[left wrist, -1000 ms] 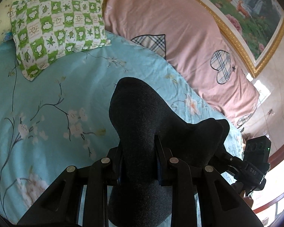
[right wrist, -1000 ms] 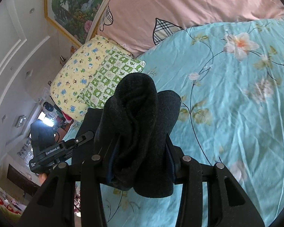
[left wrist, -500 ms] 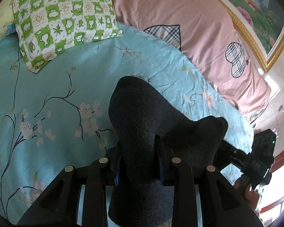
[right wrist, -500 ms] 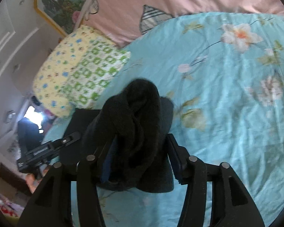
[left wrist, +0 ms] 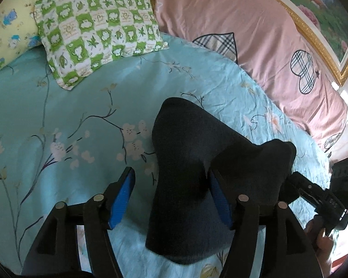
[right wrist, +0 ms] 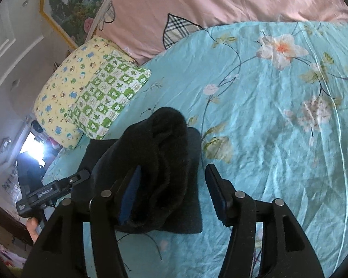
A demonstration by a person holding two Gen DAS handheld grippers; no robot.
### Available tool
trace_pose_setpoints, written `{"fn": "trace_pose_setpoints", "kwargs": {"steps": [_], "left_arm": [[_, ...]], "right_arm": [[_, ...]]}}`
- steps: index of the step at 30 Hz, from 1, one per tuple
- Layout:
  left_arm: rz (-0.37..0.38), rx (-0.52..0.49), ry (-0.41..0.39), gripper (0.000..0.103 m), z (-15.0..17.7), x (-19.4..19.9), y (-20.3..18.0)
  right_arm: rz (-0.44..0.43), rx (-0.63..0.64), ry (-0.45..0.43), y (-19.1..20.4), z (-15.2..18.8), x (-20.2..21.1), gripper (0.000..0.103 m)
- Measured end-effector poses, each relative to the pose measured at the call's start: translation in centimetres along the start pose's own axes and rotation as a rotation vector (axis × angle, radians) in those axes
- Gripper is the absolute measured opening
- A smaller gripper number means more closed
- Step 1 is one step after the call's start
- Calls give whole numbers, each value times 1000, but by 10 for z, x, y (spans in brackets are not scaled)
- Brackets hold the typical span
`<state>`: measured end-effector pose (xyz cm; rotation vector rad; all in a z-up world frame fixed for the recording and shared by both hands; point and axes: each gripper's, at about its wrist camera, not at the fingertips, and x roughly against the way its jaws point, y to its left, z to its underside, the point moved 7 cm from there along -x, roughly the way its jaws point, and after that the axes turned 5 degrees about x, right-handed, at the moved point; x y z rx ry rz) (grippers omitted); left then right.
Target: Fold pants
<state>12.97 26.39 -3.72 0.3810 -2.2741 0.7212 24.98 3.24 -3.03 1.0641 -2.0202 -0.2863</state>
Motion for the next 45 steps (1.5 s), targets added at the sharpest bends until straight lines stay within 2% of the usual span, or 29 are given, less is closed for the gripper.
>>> {"fn": "trace_pose_setpoints", "kwargs": {"steps": [2,5,8,14,18,24,33,39,45], "left_arm": [[-2,-10,-8,67,4,6,-1],[-19,-34,-17,69,15,15,-4],[-41,-51,-23,77,25,22,-5],[-59,-78,-17,77,49,35,-8],[-63,-109,-9,77,64,43,-12],[-121,-177,-37,78,79,57,-18],[-196,-221,-87,80,84,69,-16],[-213,-241,-91,81,87,68,-21],[-203,-250,-62,81,89,61,-23]], "right_arm": [[5,26,-14,7,2,6,71],[11,58,-25,16,7,14,75],[25,89,-27,24,14,22,79],[57,148,-44,37,33,40,86],[101,217,-36,47,45,46,88],[137,280,-32,57,59,50,93],[171,354,-29,71,71,51,97],[181,354,-38,73,75,53,98],[209,398,-17,79,77,51,98]]}}
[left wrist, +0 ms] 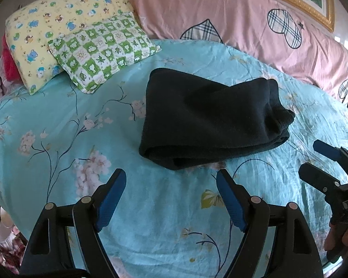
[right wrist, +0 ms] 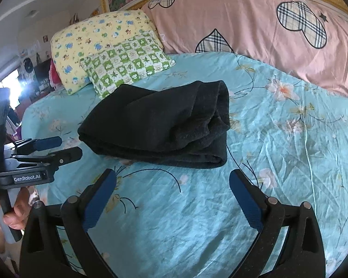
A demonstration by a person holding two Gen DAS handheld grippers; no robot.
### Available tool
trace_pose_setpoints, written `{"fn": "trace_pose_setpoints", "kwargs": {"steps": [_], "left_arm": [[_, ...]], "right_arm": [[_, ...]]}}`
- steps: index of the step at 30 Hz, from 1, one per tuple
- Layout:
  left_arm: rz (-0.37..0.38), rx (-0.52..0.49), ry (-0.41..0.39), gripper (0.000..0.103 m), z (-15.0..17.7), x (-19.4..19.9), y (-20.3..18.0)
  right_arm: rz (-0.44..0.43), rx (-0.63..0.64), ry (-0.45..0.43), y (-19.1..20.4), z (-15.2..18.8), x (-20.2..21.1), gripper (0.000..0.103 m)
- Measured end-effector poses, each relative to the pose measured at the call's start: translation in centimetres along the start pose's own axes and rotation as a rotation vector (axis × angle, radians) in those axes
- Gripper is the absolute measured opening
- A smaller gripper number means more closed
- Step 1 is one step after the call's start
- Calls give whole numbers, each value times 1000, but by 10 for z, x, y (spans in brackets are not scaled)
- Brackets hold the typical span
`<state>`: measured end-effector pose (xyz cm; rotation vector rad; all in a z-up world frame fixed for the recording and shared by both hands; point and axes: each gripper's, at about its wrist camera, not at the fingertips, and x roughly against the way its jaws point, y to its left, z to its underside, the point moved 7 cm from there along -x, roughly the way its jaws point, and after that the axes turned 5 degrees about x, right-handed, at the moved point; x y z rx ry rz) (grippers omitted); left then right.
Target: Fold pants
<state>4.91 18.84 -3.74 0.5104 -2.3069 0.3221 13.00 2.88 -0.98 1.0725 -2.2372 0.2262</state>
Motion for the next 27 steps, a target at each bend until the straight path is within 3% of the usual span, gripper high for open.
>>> {"fn": "trace_pose_setpoints", "kwargs": {"steps": [27], "left_arm": [[-22,-22,-26,83,-5,2,2]], "right_arm": [[-5,15,8,7,-9,-11,100]]}}
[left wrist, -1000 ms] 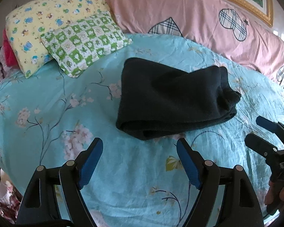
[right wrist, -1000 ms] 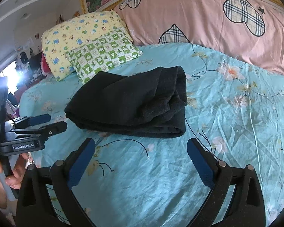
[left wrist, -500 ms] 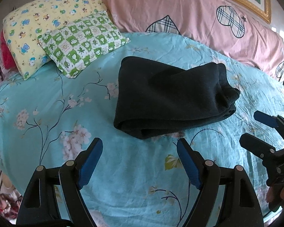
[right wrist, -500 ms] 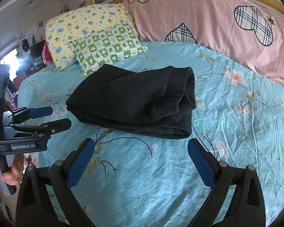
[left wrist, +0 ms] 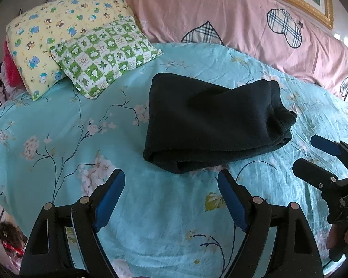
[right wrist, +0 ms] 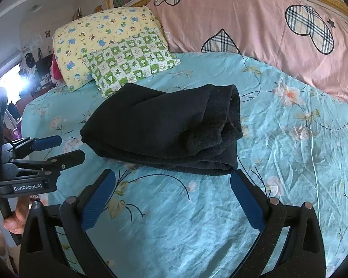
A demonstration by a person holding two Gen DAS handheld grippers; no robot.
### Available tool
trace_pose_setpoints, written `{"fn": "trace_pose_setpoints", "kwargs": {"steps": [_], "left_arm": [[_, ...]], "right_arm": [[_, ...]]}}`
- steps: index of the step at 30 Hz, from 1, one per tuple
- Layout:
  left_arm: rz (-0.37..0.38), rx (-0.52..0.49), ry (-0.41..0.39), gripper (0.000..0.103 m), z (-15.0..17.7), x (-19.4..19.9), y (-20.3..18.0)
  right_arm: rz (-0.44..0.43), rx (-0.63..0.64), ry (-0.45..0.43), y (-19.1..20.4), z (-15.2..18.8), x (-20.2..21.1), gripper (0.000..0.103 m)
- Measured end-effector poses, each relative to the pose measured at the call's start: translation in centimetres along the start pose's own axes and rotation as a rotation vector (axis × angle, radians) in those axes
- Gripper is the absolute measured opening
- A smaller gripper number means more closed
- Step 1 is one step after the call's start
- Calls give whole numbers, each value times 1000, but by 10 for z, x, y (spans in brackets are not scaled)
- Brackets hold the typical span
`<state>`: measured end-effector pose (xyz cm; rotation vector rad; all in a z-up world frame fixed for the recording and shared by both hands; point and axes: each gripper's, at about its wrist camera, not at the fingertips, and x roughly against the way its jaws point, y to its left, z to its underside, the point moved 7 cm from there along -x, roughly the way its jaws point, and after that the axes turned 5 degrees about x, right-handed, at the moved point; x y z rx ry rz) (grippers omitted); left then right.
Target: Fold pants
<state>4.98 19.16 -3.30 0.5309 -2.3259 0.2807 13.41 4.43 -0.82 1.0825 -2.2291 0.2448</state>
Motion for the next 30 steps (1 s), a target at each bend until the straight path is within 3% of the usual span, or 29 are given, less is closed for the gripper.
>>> {"fn": "trace_pose_setpoints", "kwargs": {"steps": [30], "left_arm": [[-18,-35,-33,84,-14,-2,-4]], "right_arm": [[-19,6,-10,4,-11,-4,100]]}}
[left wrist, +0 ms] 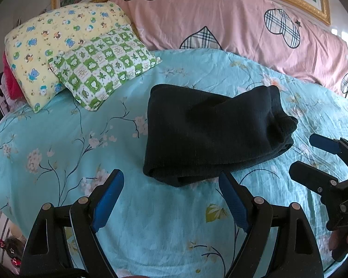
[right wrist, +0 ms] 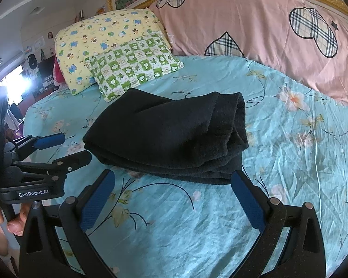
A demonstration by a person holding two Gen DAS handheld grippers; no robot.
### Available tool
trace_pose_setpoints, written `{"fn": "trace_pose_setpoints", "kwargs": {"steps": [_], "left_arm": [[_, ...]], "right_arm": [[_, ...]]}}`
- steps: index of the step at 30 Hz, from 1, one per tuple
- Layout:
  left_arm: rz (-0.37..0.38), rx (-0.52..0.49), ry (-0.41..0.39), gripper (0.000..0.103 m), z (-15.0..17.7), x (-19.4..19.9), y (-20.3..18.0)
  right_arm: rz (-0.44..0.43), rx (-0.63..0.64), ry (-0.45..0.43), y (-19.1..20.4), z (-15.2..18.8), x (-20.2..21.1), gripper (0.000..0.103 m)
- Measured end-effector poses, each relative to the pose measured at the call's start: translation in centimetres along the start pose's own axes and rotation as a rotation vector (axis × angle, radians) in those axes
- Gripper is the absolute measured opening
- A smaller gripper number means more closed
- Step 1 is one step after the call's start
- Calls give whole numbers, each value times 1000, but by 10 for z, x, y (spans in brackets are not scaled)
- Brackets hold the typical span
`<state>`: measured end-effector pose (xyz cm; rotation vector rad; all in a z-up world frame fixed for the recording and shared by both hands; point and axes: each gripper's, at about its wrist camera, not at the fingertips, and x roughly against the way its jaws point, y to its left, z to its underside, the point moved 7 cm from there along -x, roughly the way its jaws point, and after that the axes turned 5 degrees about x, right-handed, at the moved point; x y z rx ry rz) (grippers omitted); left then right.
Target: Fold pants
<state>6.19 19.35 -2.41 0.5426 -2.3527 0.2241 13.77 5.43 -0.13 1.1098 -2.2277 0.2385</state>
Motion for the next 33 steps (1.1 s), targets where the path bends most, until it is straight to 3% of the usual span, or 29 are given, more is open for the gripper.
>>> {"fn": "trace_pose_setpoints", "kwargs": {"steps": [22,33], "left_arm": [[17,48,14,84,-17,-9,4],[-30,41,-10,84,-28,-4,3]], "right_arm": [[-3,12,-9,-1,-11,0,100],[-13,-2,-34,-2,-19,4,101]]}}
